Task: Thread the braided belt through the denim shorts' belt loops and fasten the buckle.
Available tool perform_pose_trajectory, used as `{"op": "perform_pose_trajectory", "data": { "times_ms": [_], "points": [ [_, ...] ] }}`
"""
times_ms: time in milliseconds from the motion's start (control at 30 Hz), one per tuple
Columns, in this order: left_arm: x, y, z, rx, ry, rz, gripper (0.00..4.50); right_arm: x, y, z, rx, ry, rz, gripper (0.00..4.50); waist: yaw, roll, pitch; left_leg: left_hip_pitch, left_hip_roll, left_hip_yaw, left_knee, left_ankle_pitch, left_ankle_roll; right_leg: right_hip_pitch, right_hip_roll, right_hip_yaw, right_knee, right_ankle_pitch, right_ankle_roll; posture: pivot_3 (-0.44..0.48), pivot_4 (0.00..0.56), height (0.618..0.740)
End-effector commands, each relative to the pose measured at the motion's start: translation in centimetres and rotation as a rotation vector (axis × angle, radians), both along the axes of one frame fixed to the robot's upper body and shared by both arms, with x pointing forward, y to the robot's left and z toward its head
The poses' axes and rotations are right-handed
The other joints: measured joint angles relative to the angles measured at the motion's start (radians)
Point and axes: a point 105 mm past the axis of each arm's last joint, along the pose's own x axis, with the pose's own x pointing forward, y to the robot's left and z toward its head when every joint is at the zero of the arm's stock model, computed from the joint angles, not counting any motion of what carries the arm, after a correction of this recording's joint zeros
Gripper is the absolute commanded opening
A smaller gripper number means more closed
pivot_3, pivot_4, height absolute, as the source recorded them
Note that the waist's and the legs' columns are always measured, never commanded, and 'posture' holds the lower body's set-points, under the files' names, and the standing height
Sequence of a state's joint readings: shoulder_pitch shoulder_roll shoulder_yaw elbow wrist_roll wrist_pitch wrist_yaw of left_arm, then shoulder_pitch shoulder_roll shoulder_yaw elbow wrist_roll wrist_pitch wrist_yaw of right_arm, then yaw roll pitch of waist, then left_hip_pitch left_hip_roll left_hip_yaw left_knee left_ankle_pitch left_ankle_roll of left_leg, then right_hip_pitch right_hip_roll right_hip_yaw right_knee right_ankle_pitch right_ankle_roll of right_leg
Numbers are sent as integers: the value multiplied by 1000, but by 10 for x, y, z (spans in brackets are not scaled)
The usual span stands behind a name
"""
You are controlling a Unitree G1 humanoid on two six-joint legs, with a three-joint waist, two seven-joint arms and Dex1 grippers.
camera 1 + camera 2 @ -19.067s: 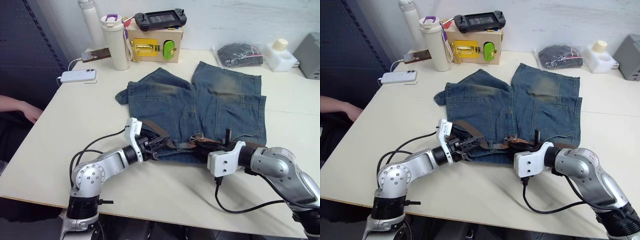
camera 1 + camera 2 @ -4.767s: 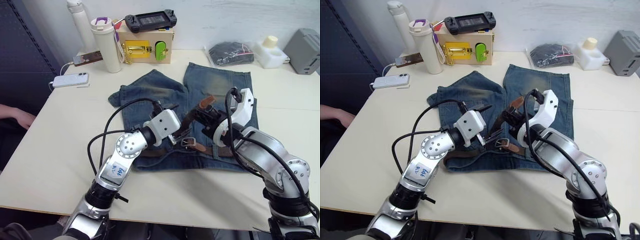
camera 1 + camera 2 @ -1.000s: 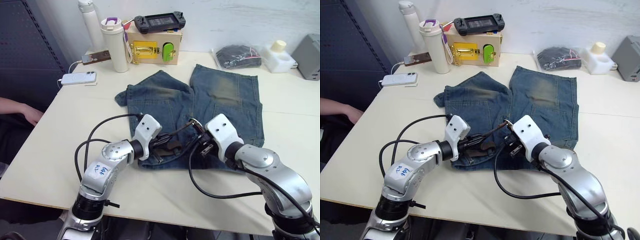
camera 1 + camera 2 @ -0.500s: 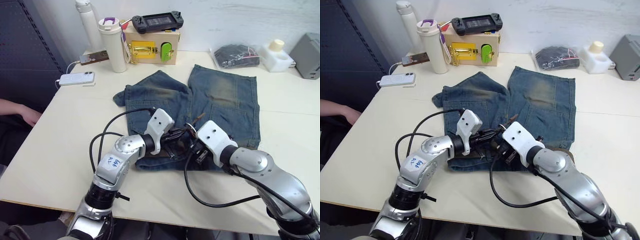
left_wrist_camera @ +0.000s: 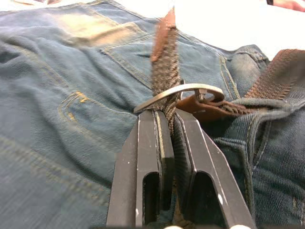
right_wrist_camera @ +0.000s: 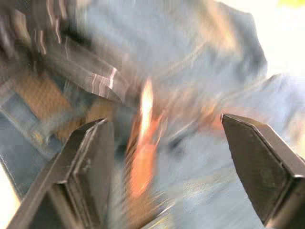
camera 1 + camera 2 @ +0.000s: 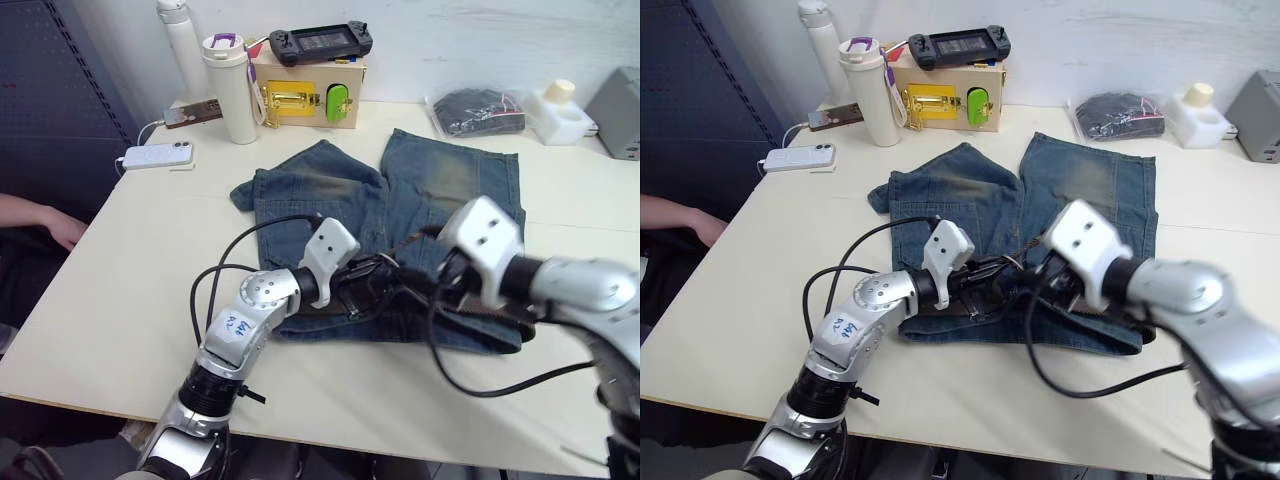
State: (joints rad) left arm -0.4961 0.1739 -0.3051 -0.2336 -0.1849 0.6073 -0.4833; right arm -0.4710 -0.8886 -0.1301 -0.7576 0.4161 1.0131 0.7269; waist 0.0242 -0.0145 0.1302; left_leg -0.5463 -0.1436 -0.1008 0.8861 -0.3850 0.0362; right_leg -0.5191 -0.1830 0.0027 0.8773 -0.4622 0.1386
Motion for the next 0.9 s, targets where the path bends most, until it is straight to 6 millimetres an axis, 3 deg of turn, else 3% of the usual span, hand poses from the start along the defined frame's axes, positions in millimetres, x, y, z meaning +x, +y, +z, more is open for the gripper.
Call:
{"op": "perform_pose_trajectory", "data": {
  "times_ms": [33,200,500,600,800,900],
  "points": [
    [3,-4,13,35,-150,5,0,5,-4,20,-179,-209,86,3665,0,-1,0,0,0,-1,0,0,0,1,0,0,-1,0,0,0,150,645],
    [8,-4,20,67,-274,28,0,24,-6,-7,-555,-413,198,3665,-1,-1,1,0,0,1,-2,1,0,2,0,-1,-5,0,2,0,150,645],
    [10,-2,17,140,-390,37,0,44,-14,-28,-689,-467,213,3665,-1,-1,1,0,1,1,-2,2,0,0,-1,-1,-4,0,4,0,150,645],
    [10,-2,16,154,-405,36,0,46,-15,-31,-693,-461,207,2842,-1,-1,1,0,1,1,-2,2,0,0,0,-1,-4,0,4,0,150,645],
    [10,-1,16,161,-429,43,0,45,-12,-35,-675,-441,207,152,-1,-1,1,0,0,1,-2,2,0,0,0,-1,-3,0,4,0,150,645],
    [9,0,17,158,-440,44,0,44,-12,-36,-666,-434,198,25,-1,-1,1,0,0,1,-2,2,0,0,0,0,-3,0,4,0,150,645]
  ]
}}
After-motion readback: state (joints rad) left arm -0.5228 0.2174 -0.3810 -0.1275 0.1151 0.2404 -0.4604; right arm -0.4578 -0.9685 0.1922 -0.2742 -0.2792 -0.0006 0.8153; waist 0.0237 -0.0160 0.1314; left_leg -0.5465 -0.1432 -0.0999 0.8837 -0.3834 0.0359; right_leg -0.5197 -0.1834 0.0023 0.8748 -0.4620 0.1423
